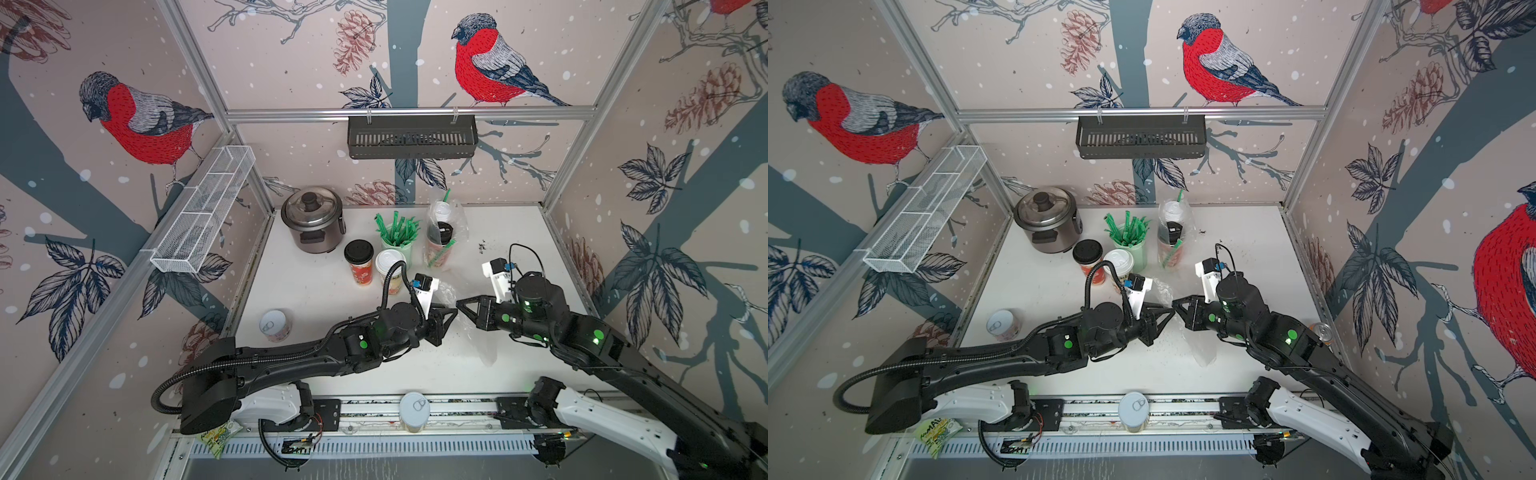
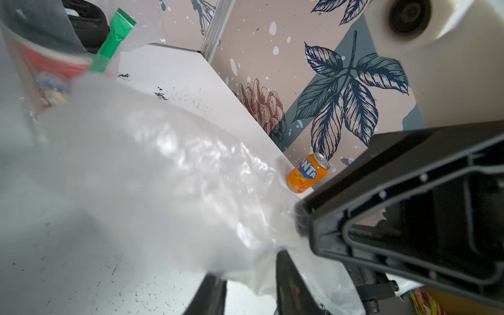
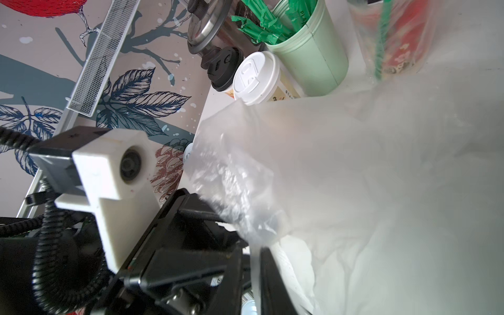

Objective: Pack milk tea into plastic carrier bags
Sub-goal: Adjust the plastic carrier bag at the center of the board.

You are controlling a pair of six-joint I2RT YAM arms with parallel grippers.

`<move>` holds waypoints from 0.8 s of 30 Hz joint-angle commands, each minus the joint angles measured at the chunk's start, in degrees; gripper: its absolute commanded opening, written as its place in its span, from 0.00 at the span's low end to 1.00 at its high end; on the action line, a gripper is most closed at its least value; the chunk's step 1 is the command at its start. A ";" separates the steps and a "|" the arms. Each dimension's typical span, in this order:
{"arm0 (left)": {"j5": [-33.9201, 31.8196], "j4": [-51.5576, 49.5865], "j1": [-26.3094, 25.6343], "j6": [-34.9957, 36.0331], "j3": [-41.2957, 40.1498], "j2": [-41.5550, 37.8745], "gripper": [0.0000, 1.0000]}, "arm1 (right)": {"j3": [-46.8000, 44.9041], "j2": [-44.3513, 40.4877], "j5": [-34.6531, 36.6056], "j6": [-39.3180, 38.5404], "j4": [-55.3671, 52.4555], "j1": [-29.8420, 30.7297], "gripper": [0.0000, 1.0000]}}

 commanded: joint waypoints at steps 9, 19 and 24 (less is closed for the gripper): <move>-3.93 1.24 -0.07 -1.78 0.01 -1.82 0.00 | -1.41 -1.59 -0.01 1.28 2.55 0.06 0.02; -5.88 -5.34 -0.09 0.00 -2.37 -8.06 0.00 | -2.73 -3.97 1.59 1.35 1.50 0.01 0.01; -5.36 -7.06 -0.01 0.53 -1.90 -8.49 0.00 | -3.95 -3.96 0.19 1.12 2.06 0.00 0.32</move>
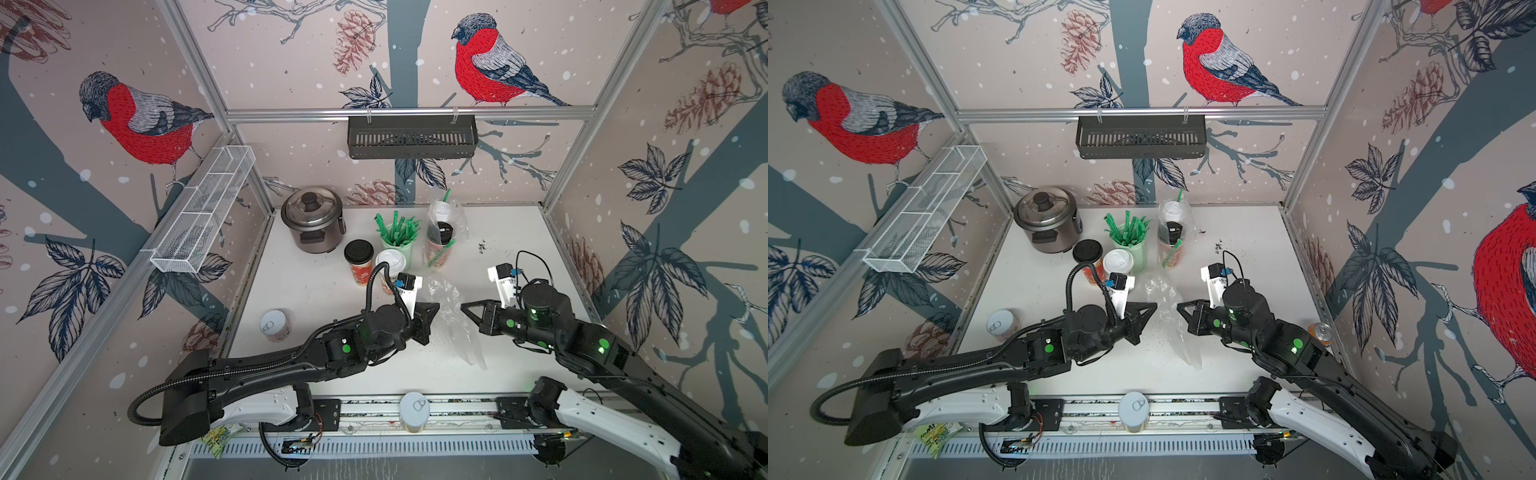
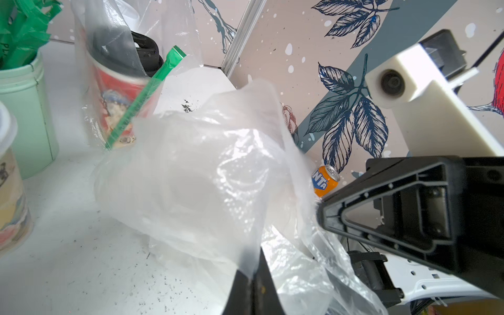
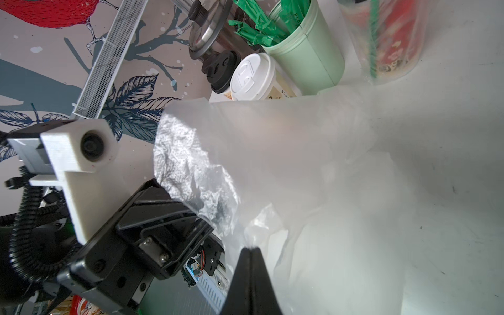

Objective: Pack milk tea into plastic carrier bags
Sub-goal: Adjust the plastic carrier bag at the center of the board.

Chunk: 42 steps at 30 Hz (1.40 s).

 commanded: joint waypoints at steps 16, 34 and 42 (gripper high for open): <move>-2.46 -7.27 -0.06 4.14 4.91 1.93 0.00 | 2.27 2.82 -7.28 -5.54 -1.02 0.64 0.62; -2.40 -13.54 -0.01 4.90 5.62 -5.64 0.57 | 3.15 3.69 -5.17 -3.76 2.64 2.34 0.00; 5.93 -9.32 -0.23 -1.67 2.17 -6.46 0.62 | 3.30 4.50 -0.32 -2.21 4.58 5.71 0.00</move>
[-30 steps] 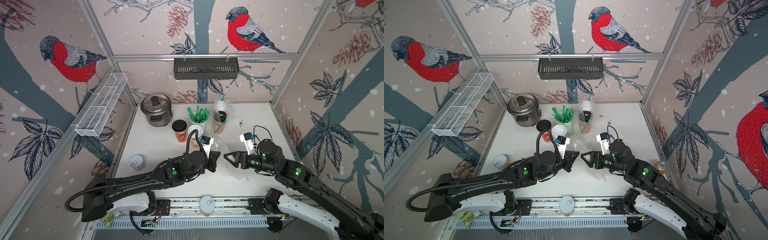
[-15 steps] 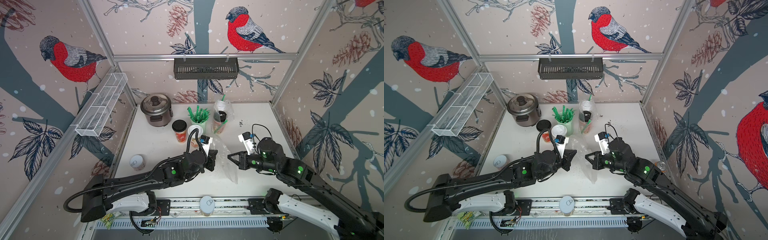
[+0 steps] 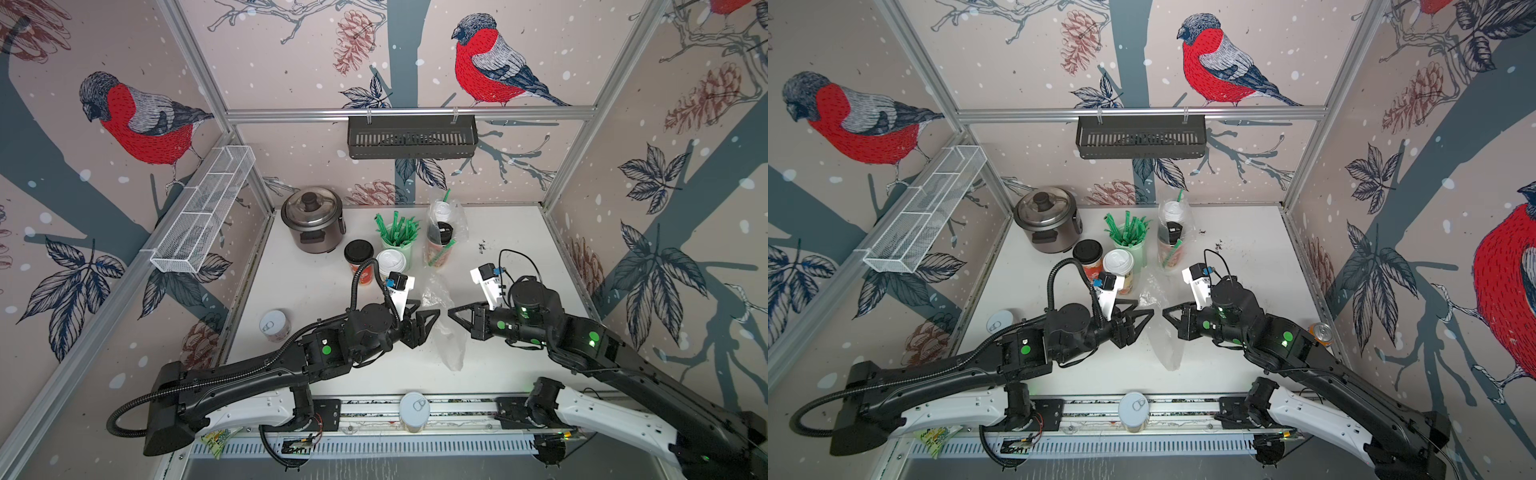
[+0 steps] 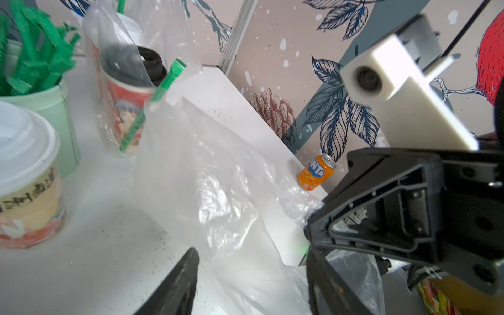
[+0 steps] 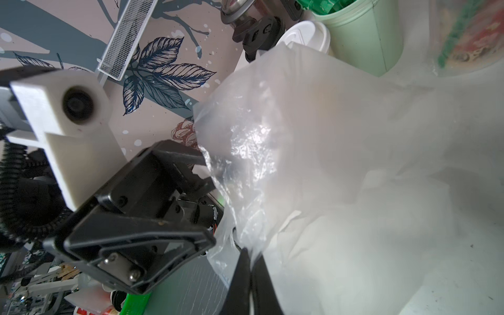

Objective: Pack milk tea into plastic carrier bags
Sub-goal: Adjust the plastic carrier bag at the center of the board.

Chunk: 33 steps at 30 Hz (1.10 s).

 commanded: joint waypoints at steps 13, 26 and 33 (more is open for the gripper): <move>-2.44 -7.10 -1.57 -6.66 4.15 5.04 0.03 | 1.27 -0.07 5.63 0.99 1.27 2.62 0.00; -2.43 -15.37 -1.53 -5.65 7.40 -3.24 0.00 | -0.79 -2.13 6.54 1.82 0.35 2.49 0.58; -7.03 -31.57 -1.61 -7.52 14.65 -3.49 0.00 | 1.16 -1.90 7.55 -0.63 0.30 2.46 0.85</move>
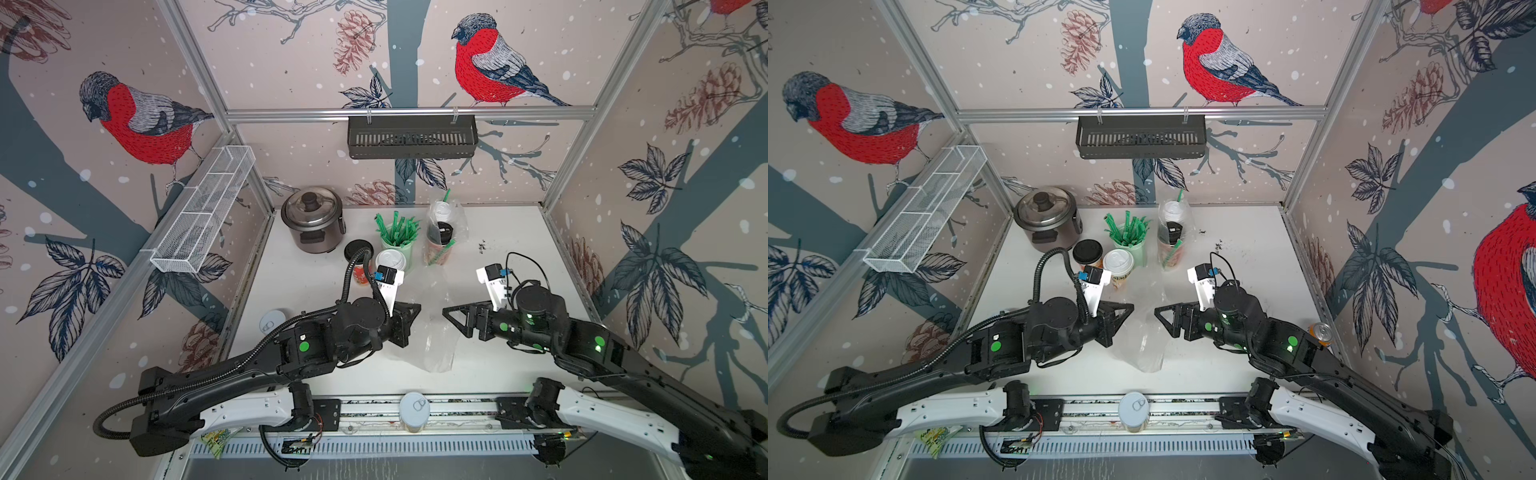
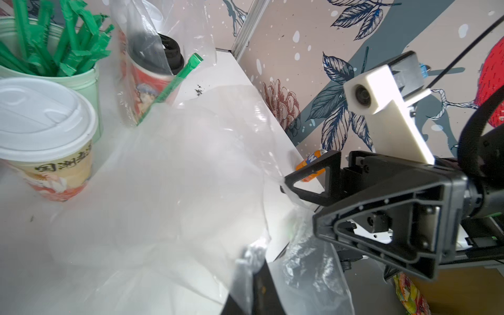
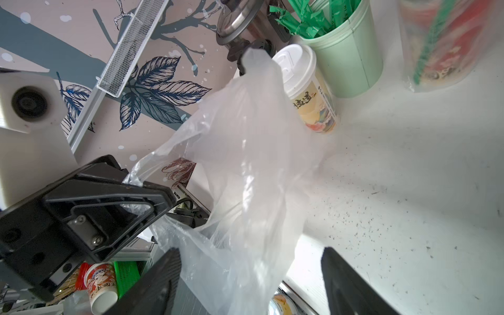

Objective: Pack milk tea into plastic carrier bags
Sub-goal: Adjust the plastic carrier bag at the center of the board, then pick up the milk tea cup at the center of the board.

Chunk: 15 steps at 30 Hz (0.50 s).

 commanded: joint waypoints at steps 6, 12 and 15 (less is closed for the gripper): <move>-9.06 -20.06 -0.08 -3.17 4.64 -2.08 0.00 | 3.54 3.55 2.21 -6.22 0.52 -1.40 0.90; -11.74 -22.43 -0.01 -3.08 1.82 -6.85 0.00 | 9.64 14.32 2.04 -14.07 -0.96 -5.34 0.89; -12.50 -21.97 0.05 -2.95 -0.17 -9.24 0.00 | 14.52 21.01 3.23 -18.45 -2.52 -6.97 0.88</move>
